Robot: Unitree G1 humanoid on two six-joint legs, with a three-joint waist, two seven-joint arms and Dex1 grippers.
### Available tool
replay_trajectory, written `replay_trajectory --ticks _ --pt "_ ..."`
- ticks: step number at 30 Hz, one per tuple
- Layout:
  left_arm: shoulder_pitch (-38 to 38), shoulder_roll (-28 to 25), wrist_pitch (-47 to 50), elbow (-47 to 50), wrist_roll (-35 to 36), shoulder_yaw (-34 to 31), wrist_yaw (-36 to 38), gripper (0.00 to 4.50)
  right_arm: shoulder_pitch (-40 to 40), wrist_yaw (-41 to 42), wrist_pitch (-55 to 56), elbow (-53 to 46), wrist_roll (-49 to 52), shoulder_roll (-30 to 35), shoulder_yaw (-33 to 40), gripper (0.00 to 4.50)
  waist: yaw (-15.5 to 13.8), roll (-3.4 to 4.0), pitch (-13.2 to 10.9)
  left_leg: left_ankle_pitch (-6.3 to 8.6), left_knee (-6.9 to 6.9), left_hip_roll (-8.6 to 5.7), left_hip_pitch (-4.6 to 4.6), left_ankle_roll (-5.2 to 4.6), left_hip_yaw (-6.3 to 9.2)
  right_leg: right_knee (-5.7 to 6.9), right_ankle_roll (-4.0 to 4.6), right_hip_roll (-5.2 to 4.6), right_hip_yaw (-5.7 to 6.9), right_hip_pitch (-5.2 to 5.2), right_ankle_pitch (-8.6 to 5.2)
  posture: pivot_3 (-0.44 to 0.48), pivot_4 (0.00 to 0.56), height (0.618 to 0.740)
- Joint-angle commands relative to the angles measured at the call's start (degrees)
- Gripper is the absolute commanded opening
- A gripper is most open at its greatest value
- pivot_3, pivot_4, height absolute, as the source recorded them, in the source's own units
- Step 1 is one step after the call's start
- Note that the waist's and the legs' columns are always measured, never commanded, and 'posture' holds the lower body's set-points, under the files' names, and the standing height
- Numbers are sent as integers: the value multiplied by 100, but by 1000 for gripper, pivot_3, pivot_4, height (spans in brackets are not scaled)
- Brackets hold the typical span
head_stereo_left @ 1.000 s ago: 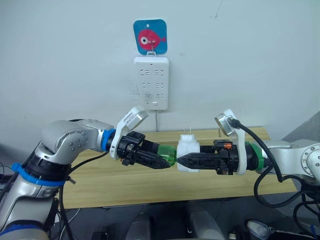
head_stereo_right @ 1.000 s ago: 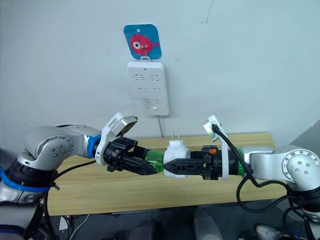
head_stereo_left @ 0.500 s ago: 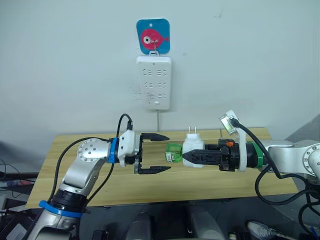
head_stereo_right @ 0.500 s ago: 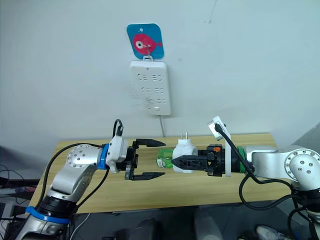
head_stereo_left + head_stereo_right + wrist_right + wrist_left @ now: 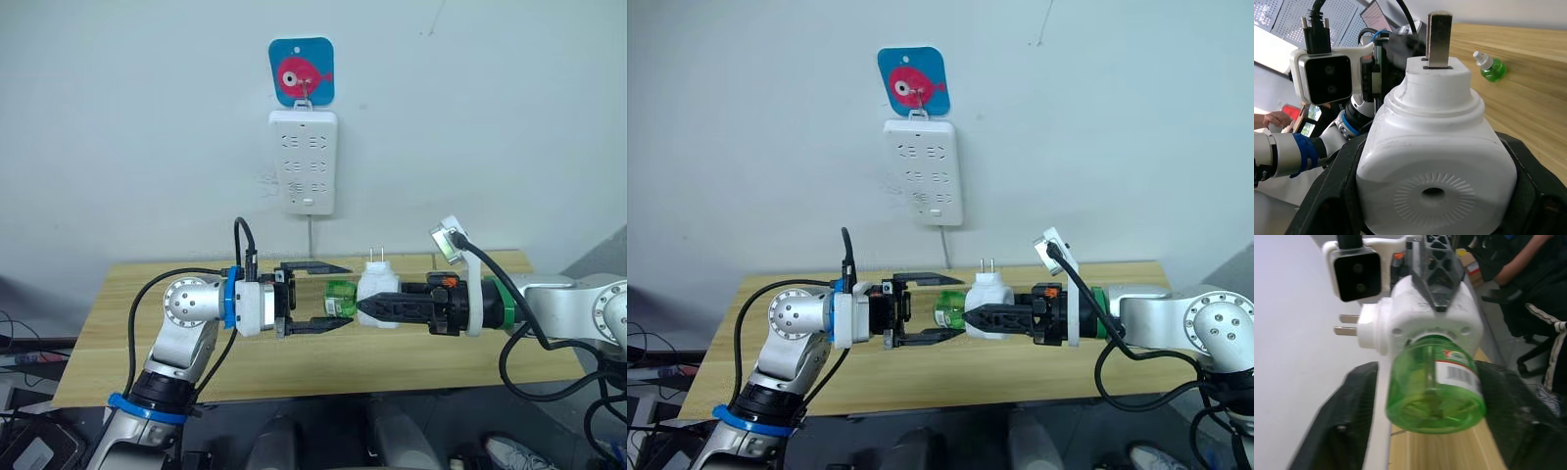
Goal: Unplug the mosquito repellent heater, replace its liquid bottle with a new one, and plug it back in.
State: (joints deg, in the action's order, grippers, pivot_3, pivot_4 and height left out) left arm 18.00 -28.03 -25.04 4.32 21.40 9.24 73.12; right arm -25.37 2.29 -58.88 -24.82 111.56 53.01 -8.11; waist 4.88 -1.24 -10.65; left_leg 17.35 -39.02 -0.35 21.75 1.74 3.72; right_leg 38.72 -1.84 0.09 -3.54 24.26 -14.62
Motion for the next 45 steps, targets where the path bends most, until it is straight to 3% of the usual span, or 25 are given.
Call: replay_trajectory --ticks 1,4,5,10,12,14,15,20,22,27,31,36,43,45 --pt "100 -95 113 184 62 0 -23 2249 -78 37 31 -189 144 -1 92 3043 6 0 0 0 0 0 0 0 0 0 0 0 0 0 0 -147 163 740" --pt "196 -251 671 427 353 61 109 2249 -72 32 37 -205 144 -2 97 3043 11 0 0 0 0 1 0 0 1 0 0 2 1 0 0 -148 164 740" --pt "242 -423 1247 580 543 126 179 2249 -77 37 30 -208 144 5 96 3043 12 0 0 0 0 1 0 0 3 0 0 4 2 0 0 -148 164 740" --pt "814 -1237 5448 1128 2137 177 -665 2249 -87 114 -38 -250 144 61 91 3043 40 -2 -2 0 0 2 0 0 11 4 -3 33 5 0 -2 -146 167 740" --pt "1404 -1491 7390 875 3249 139 -733 2249 -79 175 -49 -269 144 57 84 3043 42 -2 -3 0 -1 3 1 0 16 4 -14 35 10 -1 -8 -136 170 740" --pt "1829 -1574 8468 542 3866 72 -580 2249 -80 214 -45 -273 144 47 59 3043 43 -4 -10 0 -2 3 4 0 26 6 -28 40 23 -1 -17 -140 171 740" --pt "1843 -1537 8505 482 3883 -4 -551 2249 -70 226 -31 -273 144 43 53 3043 48 -2 -11 0 -2 4 4 0 27 6 -30 45 46 -1 -18 -144 171 740" --pt "1361 -1549 7613 601 3149 -42 -209 2249 -15 184 43 -273 144 42 42 3043 99 8 -17 0 8 11 3 0 32 5 3 38 59 5 -5 -146 170 740" --pt "1203 -1496 7064 650 2762 28 -96 2994 -5 174 57 -278 144 47 39 3043 81 9 -17 0 8 12 9 1 48 6 8 27 76 6 -7 -146 170 740" --pt "581 -1125 4484 594 1344 42 267 4497 37 169 60 -285 144 88 59 3043 20 11 -18 -2 6 9 6 4 50 7 13 10 82 1 -9 -148 172 740" --pt "49 -631 2177 214 469 -164 251 4500 61 155 75 -297 144 100 76 3043 0 11 -18 -2 6 4 9 4 46 -1 13 -4 81 -1 -8 -152 173 740" --pt "-215 -62 545 -70 90 -313 84 4500 96 138 99 -327 144 93 83 3043 -14 11 -18 -2 5 -1 15 4 51 -11 13 -14 81 -7 -8 -152 173 740" --pt "-268 226 -277 -52 99 -114 187 4500 64 134 89 -308 144 83 64 3043 -12 11 -18 -2 5 -1 13 3 57 -8 13 -15 84 -11 -7 -145 174 740" --pt "-247 198 -255 -30 145 -60 206 4098 64 131 89 -307 144 83 62 3043 -11 11 -18 -2 5 -1 12 3 57 -7 13 -13 87 -12 -8 -145 174 740"
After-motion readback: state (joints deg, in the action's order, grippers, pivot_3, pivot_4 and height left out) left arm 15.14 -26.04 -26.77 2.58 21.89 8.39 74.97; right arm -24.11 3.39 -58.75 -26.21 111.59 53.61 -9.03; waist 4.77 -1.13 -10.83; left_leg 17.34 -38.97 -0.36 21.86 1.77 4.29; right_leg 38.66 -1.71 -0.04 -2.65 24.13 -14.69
